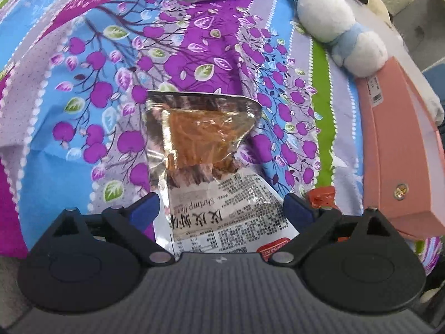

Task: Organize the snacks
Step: 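Lift both packets and carry them over the pink box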

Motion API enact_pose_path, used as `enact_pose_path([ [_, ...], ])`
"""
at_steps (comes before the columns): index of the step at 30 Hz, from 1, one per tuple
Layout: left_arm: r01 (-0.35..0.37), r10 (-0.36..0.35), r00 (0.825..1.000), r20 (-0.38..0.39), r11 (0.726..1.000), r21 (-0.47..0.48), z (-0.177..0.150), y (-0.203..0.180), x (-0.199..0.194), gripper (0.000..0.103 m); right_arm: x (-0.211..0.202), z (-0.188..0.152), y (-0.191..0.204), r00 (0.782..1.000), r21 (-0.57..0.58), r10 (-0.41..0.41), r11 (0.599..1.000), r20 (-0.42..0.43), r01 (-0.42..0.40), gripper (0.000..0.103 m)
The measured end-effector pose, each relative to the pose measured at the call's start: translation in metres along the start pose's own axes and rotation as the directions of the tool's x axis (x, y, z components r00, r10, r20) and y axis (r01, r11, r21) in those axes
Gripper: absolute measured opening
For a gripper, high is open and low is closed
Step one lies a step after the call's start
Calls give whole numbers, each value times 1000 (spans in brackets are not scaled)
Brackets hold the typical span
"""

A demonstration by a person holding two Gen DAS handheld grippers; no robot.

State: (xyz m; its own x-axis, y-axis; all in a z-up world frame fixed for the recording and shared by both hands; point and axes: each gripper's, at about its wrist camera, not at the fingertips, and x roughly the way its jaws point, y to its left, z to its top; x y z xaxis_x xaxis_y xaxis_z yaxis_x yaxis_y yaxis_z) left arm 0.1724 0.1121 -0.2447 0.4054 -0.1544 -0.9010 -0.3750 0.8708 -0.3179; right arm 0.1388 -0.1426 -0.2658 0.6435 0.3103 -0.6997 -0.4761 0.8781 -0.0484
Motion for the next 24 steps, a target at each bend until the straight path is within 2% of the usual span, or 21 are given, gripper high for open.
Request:
enact_pose_path([
  [7,-25,24,999,31,999,37,3,-10,13,97,2,4,6,1000,-15,2,1000,-31,-2,72],
  [10,-58,54,997,49,994,89,4,-19,14,95,3,7,11,999,-42,6,999,-53,-8,68],
  [13,-67,59,996,62,990,125,4,-24,11,88,4,10,11,997,-43,22,999,-68,-25,57],
  [15,-77,64,994,87,983,165,1,-27,9,80,1,13,9,997,-22,33,999,-69,-34,50],
  [17,-67,49,994,97,980,186,-1,-27,5,76,-1,14,8,997,-7,27,1000,-69,-28,49],
  [18,-64,45,994,102,979,196,-2,-27,3,68,-2,14,7,997,5,23,1000,-69,-23,49],
  [24,-16,-10,993,116,976,219,-6,-28,-11,58,-16,18,-7,999,130,12,991,-38,-7,48],
])
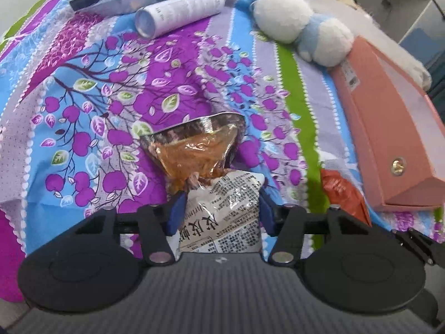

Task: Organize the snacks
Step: 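Lift both packets and carry them over the pink box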

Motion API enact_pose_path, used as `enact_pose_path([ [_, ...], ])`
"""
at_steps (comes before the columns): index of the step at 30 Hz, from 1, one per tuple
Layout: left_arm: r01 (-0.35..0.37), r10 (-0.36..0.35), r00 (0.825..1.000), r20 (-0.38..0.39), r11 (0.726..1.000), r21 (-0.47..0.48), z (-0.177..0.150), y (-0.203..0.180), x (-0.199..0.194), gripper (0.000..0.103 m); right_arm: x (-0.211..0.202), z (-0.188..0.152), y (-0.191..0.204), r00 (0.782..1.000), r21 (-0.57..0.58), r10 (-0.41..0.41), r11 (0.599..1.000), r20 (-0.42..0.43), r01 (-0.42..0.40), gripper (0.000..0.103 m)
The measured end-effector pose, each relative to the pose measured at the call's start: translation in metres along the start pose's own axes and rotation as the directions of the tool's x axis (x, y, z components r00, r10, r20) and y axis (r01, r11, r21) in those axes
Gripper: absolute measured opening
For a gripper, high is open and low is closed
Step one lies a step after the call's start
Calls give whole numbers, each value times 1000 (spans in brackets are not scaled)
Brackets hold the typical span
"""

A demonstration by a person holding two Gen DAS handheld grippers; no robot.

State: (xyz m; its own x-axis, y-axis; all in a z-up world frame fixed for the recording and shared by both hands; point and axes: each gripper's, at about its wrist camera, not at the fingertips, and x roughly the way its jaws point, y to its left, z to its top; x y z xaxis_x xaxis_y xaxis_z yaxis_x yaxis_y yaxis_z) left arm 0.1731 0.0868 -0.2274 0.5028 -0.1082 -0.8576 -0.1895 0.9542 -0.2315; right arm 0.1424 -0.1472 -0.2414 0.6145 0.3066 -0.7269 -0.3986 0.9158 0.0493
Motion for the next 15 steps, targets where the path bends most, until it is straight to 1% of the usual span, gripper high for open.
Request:
enact_pose_path([
  [6,29,-30,999,29,998,48,-1,-10,-17,54,-16,6,-11,998,73,-34,997,51,31,48],
  [12,67,-69,996,55,996,51,0,-18,-35,53,-28,7,-17,996,119,-54,992,68,45,47],
  [15,82,-87,994,69,994,76,0,-26,-47,53,-38,8,-18,995,127,-57,991,77,47,47],
])
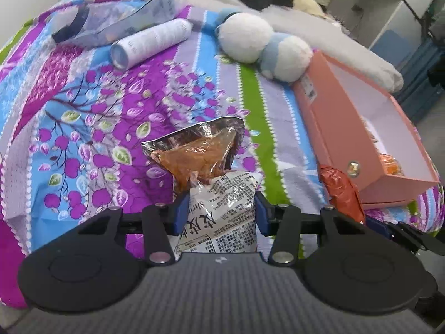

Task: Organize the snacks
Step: 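Lift both packets and carry them over the pink box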

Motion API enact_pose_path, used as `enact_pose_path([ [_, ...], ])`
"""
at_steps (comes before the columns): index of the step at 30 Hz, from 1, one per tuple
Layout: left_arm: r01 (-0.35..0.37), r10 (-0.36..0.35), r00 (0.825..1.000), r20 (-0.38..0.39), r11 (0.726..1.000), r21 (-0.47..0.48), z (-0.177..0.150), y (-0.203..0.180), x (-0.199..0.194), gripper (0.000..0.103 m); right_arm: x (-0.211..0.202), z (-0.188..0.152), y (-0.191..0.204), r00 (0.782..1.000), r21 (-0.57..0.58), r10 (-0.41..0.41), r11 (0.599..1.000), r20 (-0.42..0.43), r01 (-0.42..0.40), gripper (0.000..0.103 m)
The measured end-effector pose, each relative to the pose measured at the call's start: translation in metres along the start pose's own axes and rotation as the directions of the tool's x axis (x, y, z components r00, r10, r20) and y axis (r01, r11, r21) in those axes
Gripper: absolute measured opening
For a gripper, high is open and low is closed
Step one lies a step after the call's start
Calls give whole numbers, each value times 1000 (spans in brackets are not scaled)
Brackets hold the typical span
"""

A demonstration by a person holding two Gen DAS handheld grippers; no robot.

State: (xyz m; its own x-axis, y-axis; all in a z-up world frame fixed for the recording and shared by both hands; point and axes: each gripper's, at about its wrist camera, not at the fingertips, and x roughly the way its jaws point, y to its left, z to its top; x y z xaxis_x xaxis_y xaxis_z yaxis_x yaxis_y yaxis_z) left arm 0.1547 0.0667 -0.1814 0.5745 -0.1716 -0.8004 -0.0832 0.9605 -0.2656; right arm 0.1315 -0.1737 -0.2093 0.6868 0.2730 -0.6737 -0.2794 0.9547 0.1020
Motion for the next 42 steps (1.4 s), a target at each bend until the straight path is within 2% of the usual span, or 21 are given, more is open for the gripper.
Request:
enact_pose_path([
  [10,77,-80,996,44,994,76,11,-36,-37,53,-45,11,-5,997,40,-31,999,65,29,47],
  [14,112,-120,991,64,987,116,12,-54,-52,53,-62,14,-9,994,52,-53,998,98,48,47],
  [17,141,-153,986,68,978,151,12,-69,-60,53,-74,13,-9,987,22,-97,995,128,95,47],
  [23,191,-208,976,71,962,194,10,-97,-66,53,-91,10,-26,982,77,-124,990,142,114,47],
  [33,264,-297,952,78,922,285,38,-157,-46,53,-107,15,-82,957,164,-230,965,175,202,47],
  [42,305,-340,939,56,896,323,82,-211,7,53,-81,49,-137,941,219,-276,948,195,233,45],
])
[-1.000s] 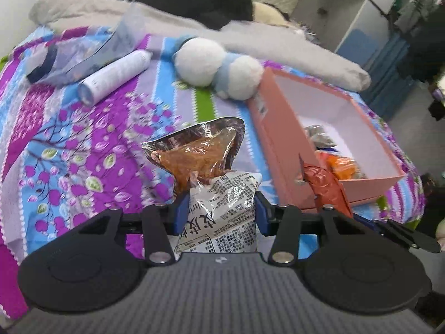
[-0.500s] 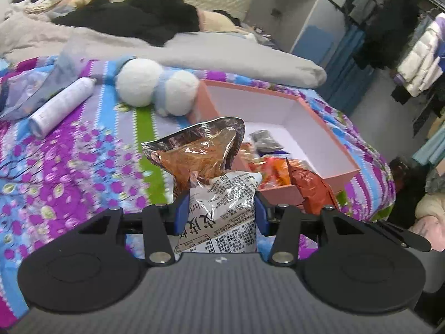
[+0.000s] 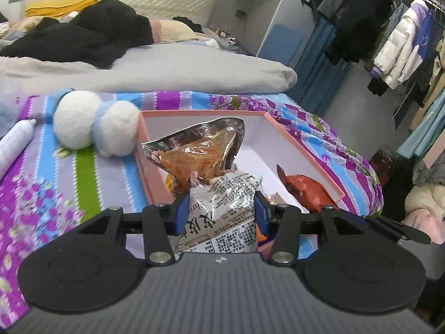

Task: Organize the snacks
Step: 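Lift both packets and carry them over the pink box, then open both tools over the pink box, releasing both packets inside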

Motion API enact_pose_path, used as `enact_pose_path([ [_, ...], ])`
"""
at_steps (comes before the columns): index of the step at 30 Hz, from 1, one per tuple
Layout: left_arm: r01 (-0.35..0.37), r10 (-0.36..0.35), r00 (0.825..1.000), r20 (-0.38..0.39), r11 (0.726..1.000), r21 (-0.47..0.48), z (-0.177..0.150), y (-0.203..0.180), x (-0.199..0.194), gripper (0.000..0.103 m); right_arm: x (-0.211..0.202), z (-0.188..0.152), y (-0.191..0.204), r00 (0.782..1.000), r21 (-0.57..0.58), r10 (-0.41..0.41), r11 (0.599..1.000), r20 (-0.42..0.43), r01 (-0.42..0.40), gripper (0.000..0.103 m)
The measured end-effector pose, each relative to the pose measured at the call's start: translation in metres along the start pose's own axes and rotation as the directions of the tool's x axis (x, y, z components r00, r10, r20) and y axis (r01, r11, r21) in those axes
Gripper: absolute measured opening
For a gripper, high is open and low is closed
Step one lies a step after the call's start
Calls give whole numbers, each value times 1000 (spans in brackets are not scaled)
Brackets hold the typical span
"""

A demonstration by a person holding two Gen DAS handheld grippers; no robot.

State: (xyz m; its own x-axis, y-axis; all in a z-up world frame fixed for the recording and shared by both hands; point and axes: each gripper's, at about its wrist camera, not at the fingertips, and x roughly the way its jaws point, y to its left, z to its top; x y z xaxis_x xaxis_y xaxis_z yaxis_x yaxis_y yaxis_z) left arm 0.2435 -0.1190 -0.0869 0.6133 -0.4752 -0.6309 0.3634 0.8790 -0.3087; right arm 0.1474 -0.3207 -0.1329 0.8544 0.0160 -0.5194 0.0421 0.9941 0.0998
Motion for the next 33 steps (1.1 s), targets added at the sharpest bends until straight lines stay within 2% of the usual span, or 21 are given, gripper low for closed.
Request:
enact_pose_path([
  [8,2,-2,999,-53,1000,-6,39,5,72,54,57,21,-14,1000,37,7,999,-14,-7,44],
  [15,-9,9,996,-94,1000,-4,56,16,120,54,109,27,-31,998,72,-6,997,-66,11,44],
  [19,-12,11,994,-108,1000,-5,59,23,138,55,124,24,-36,996,79,-8,997,-86,15,44],
  [23,-31,29,993,-115,999,-21,62,30,140,67,130,20,-37,995,93,-11,995,-103,21,45],
  [25,-34,32,995,-97,999,-14,63,31,133,73,130,20,-36,994,98,-26,994,-105,36,52],
  [27,-44,43,996,-80,999,-9,64,31,125,73,127,20,-36,995,107,-20,994,-100,31,66],
  [33,-34,34,999,-21,999,9,67,23,83,73,104,29,-29,999,93,-7,996,-54,12,66],
])
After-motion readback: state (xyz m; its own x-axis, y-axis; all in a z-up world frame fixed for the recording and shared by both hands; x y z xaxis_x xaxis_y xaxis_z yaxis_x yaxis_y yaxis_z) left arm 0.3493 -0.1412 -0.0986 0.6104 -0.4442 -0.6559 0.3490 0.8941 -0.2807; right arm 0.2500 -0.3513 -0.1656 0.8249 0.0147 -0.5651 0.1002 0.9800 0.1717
